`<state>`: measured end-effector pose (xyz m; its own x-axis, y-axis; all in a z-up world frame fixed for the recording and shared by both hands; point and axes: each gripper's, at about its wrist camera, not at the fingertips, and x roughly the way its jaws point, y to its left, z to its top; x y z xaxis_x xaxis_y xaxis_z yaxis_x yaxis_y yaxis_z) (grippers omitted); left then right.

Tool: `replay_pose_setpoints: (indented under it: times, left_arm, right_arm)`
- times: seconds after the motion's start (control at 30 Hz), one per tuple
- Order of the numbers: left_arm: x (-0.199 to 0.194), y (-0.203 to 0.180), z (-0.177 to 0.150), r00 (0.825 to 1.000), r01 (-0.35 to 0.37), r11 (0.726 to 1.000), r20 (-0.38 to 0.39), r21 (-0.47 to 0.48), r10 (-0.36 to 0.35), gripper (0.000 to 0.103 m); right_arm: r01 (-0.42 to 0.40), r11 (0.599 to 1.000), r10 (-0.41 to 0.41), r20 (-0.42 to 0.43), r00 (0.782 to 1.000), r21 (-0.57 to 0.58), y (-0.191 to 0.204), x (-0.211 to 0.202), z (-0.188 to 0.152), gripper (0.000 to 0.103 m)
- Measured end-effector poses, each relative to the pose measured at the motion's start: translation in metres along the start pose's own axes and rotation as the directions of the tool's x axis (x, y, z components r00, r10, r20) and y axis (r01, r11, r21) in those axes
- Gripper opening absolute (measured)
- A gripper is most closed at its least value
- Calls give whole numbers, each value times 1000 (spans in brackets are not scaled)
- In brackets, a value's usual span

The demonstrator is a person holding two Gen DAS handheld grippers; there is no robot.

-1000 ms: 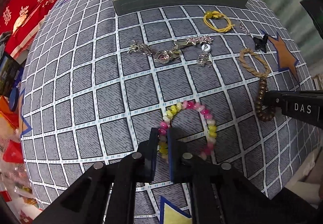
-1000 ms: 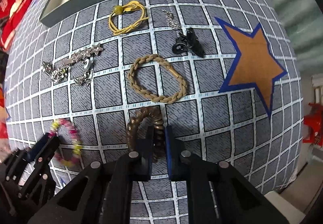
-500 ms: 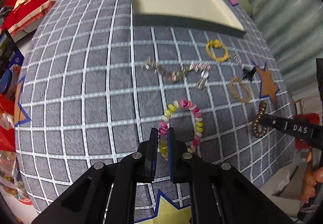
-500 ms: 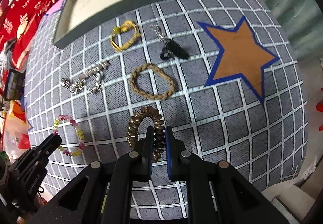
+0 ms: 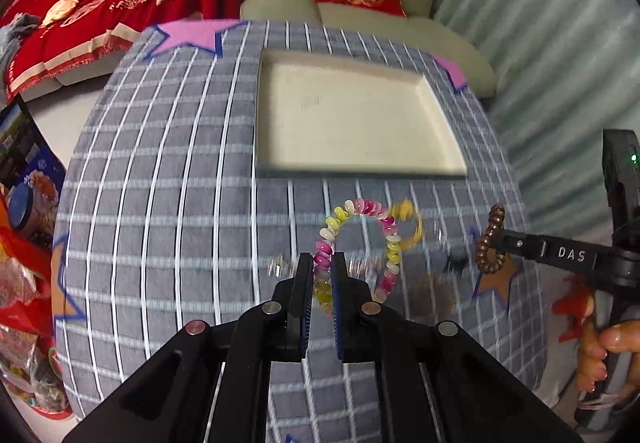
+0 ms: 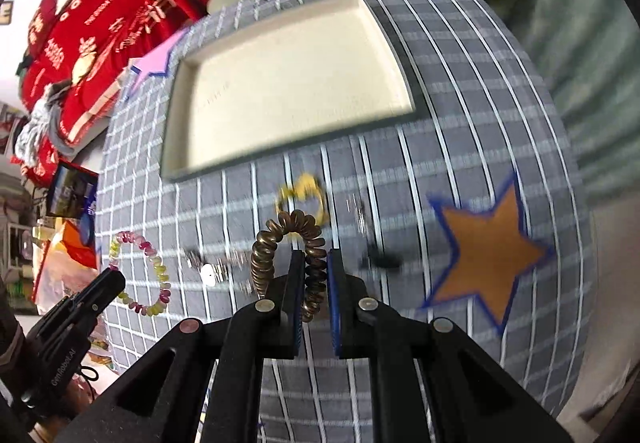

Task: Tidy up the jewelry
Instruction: 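Carry bracelet into tray with left tool while right tool carries hair tie there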

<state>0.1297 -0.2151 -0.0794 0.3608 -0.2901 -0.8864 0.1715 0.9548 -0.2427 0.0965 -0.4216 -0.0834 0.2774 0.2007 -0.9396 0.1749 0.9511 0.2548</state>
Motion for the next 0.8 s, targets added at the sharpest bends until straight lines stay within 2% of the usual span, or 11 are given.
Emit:
replay_pose_setpoints:
  times: [0.03,0.07,0.1,0.13,0.17,0.27,0.33,0.37,0.4,0.5,0.8]
  left_arm:
    - [7,-8,15,1000,-6,1000,12,-6,6,18]
    - [11,0,28,1000,-9,1000,21,-11,9,18]
    - [13,5,34,1000,-11,1000,27,-14,12,18]
    - [27,-8,51,999,-16,1000,38,-18,17,18]
    - [26,-6,59,999,-17,1000,44,-20,18,18]
    - [49,-19,96,998,-27,999,57,-26,28,18]
    - [43,-6,107,998,-30,999,57,-27,32,18]
    - [60,-15,122,998,-41,999,55,-26,43,18]
    - [46,4,109,997,-44,999,55,-26,45,18]
    - [67,14,123,997,-69,997,44,-31,70,18]
    - [138,8,153,990,-142,989,-16,-34,142,18]
  right_arm:
    - [-8,1000,8,1,1000,-11,3,5,11,11]
    - [-15,1000,15,2,1000,-17,-11,-21,5,11]
    - [-24,999,24,1,1000,-27,-12,-20,16,11]
    - [-29,999,29,3,1000,-37,-12,-17,29,11]
    - [-33,999,34,3,999,-43,-22,-32,27,11]
    - [-47,996,47,0,999,-74,-22,-24,64,11]
    - [-50,995,50,-1,999,-90,-23,-15,84,11]
    - [-49,994,49,-1,999,-94,-22,-11,90,11]
    - [-49,994,49,-4,999,-98,-22,-3,102,11]
    - [-52,994,51,-16,999,-100,-23,19,133,11]
    - [-43,994,36,-68,997,-104,-25,82,179,11]
